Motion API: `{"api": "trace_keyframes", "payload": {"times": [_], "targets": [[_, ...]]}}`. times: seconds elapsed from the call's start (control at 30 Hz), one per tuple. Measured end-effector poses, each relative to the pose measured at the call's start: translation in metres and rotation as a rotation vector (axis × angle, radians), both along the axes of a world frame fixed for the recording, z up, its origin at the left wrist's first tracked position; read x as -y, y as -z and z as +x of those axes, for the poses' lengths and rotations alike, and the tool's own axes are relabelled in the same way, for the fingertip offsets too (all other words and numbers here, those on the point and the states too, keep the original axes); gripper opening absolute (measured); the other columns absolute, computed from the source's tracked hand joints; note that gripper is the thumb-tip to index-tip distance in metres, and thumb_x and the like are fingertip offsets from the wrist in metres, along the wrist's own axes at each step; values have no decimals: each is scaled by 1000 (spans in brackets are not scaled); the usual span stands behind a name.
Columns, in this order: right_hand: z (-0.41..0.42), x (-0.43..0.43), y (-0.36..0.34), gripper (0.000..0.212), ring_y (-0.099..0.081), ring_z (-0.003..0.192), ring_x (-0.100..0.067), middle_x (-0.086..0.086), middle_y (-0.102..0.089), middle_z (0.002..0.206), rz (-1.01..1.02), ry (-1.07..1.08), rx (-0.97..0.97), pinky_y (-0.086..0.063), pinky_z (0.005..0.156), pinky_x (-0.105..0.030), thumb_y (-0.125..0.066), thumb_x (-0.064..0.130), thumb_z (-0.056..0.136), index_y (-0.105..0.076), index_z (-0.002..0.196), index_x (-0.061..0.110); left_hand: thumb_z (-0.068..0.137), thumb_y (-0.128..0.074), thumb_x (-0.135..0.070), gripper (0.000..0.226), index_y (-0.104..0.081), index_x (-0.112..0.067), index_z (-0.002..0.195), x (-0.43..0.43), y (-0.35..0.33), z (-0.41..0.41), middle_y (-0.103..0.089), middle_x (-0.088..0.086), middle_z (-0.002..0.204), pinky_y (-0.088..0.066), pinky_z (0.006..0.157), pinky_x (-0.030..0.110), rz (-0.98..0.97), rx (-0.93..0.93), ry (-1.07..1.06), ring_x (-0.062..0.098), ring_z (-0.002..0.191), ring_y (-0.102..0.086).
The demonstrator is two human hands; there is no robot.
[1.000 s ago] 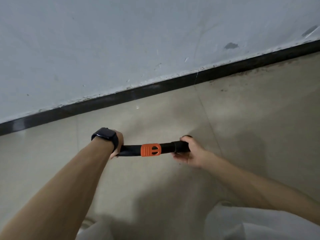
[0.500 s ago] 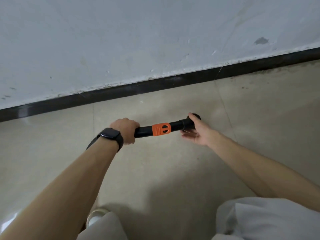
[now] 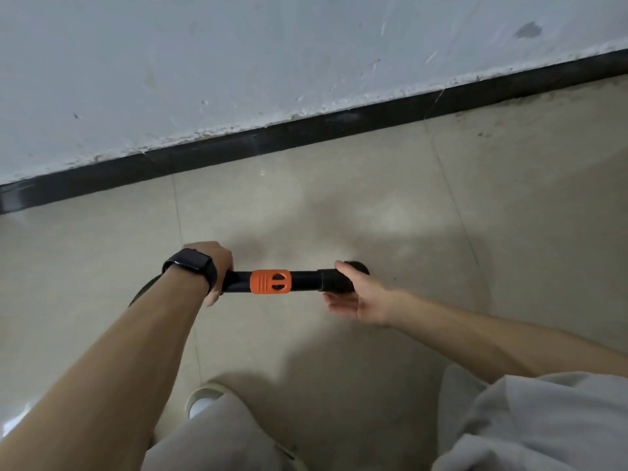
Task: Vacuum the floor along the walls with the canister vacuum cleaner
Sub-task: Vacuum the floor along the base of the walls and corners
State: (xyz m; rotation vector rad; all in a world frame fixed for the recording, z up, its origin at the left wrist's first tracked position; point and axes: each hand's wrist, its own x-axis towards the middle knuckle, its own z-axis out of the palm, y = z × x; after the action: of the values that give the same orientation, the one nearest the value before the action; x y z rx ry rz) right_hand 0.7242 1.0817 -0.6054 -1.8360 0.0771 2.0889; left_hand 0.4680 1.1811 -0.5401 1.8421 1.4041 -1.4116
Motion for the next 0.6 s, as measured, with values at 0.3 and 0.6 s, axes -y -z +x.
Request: {"api": "trace_keyframes", "payload": {"times": [0.3, 0.6], "targets": [[55, 0, -9, 36, -71, 66, -26, -19, -70, 93, 39, 209, 235, -57, 47, -32, -66, 36, 98, -58, 119, 7, 58, -85, -26, 26, -71, -22, 80, -13, 14, 77, -65, -5, 67, -54, 61, 25, 6, 148, 190, 14, 65, -68], [38, -61, -13, 40, -68, 60, -24, -15, -70, 88, 121, 210, 196, -62, 54, -37, -76, 38, 92, -58, 111, 8, 60, -87, -37, 32, -68, -22, 81, -33, 2, 53, -65, -4, 68, -41, 49, 23, 78, 165, 45, 15, 61, -62]]}}
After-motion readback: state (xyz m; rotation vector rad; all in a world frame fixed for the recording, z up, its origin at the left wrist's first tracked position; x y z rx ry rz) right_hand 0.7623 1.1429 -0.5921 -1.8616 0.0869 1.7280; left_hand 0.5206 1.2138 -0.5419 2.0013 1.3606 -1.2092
